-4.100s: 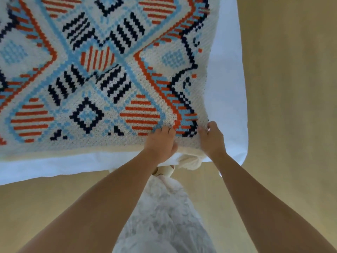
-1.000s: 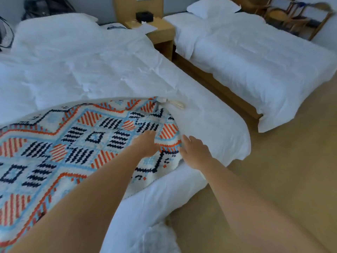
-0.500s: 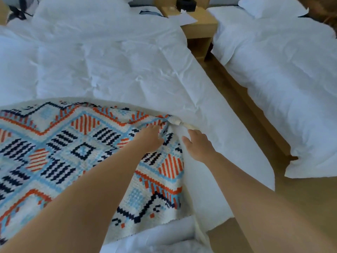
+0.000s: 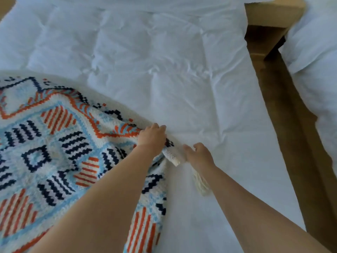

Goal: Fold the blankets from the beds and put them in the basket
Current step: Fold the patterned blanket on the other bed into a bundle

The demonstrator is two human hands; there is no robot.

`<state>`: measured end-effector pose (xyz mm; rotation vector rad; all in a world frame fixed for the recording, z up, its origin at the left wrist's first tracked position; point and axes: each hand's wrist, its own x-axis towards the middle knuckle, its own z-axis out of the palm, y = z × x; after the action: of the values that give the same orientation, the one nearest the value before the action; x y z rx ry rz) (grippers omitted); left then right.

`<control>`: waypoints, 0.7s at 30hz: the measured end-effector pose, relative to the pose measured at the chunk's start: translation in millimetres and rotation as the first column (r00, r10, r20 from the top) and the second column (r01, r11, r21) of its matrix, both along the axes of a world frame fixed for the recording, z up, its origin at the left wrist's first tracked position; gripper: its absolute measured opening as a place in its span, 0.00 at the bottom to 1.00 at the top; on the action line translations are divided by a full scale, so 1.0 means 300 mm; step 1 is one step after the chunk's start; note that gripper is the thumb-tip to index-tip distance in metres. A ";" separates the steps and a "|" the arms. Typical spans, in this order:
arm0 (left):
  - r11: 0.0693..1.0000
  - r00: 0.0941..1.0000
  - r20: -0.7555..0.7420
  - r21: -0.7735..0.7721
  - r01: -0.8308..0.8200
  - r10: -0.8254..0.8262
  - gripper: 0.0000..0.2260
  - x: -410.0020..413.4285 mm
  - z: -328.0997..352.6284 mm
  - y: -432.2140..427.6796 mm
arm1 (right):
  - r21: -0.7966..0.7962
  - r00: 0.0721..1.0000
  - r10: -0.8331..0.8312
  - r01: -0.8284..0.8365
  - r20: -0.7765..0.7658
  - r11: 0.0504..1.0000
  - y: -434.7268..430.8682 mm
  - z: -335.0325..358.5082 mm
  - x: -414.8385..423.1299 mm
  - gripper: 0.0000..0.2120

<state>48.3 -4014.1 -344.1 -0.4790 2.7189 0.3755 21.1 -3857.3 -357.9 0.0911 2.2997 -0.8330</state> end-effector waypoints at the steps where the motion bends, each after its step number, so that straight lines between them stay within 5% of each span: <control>1: 1.000 0.999 0.026 0.002 0.021 -0.021 0.17 -0.035 -0.049 -0.005 | -0.031 0.999 -0.010 0.012 0.052 0.999 -0.014 -0.046 -0.024 0.25; 3: 0.998 0.989 0.141 0.046 0.037 -0.043 0.28 -0.080 -0.129 -0.009 | -0.072 0.990 -0.048 0.058 0.136 0.996 -0.050 -0.117 -0.046 0.16; 6: 0.998 0.962 0.268 0.044 0.053 -0.062 0.36 -0.097 -0.182 -0.019 | -0.126 0.969 0.003 0.029 0.248 0.992 -0.072 -0.185 -0.046 0.16; 9: 0.994 0.952 0.288 0.002 0.109 -0.105 0.27 -0.110 -0.197 -0.056 | -0.146 0.937 0.128 -0.084 0.326 0.986 -0.059 -0.183 -0.075 0.16; 12: 0.978 0.919 0.349 -0.020 0.205 -0.186 0.14 -0.163 -0.184 -0.099 | 0.020 0.921 0.358 -0.365 0.152 0.931 -0.039 -0.161 -0.195 0.20; 17: 0.996 0.999 0.005 0.082 0.031 -0.031 0.07 -0.391 -0.090 -0.124 | 0.113 0.888 0.425 -0.411 -0.175 0.905 -0.021 -0.040 -0.515 0.20; 21: 0.995 0.976 -0.210 0.089 -0.037 0.055 0.05 -0.609 -0.020 -0.108 | 0.198 0.830 0.428 -0.381 -0.357 0.903 -0.020 0.047 -0.750 0.22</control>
<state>-134.3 -4046.6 -350.2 -0.5058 2.8856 0.5821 -203.9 -3863.5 -343.7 -0.5485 2.6027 -0.5223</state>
